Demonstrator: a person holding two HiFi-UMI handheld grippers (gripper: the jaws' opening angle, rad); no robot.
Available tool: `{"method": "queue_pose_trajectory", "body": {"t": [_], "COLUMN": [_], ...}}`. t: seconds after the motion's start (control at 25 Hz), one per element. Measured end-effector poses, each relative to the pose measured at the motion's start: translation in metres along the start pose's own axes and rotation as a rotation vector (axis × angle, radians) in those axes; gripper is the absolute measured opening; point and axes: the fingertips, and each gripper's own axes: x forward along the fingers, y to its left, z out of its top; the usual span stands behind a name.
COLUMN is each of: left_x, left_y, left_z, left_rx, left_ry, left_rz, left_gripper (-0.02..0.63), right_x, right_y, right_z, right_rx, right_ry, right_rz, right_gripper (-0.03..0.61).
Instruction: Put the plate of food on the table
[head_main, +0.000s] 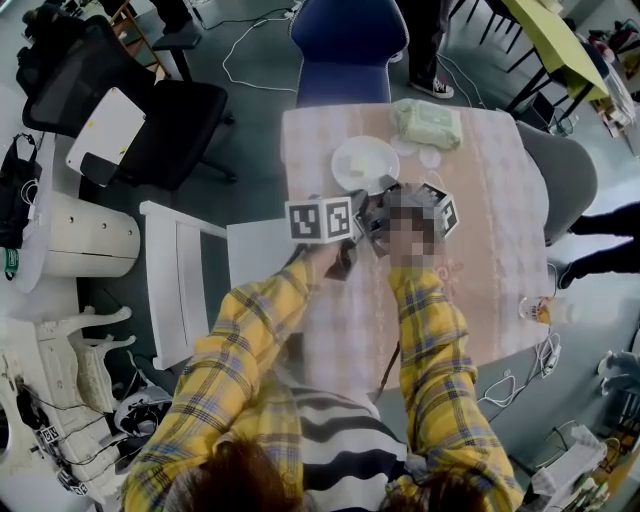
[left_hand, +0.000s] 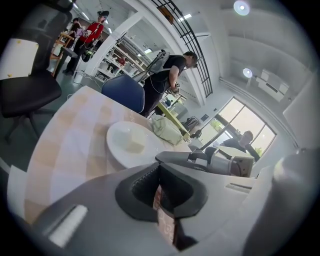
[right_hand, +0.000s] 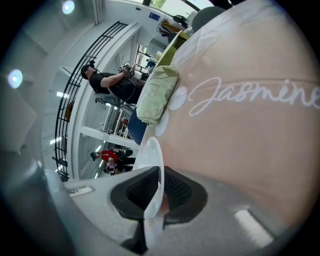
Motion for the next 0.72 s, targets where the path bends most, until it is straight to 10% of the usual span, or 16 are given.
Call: {"method": "queue_pose_trajectory", "body": {"t": [0.72], "left_x": [0.004], "left_y": [-0.001], "left_z": [-0.007], "left_rx": [0.075], "left_ry": [0.028], "left_rz": [0.042], "left_gripper": [-0.002], "right_x": [-0.022], "right_y": [-0.001], "right_z": [0.008], "right_rx": [-0.539], "right_ry": [-0.012], "right_rz": [-0.197], "right_gripper": [0.046]}}
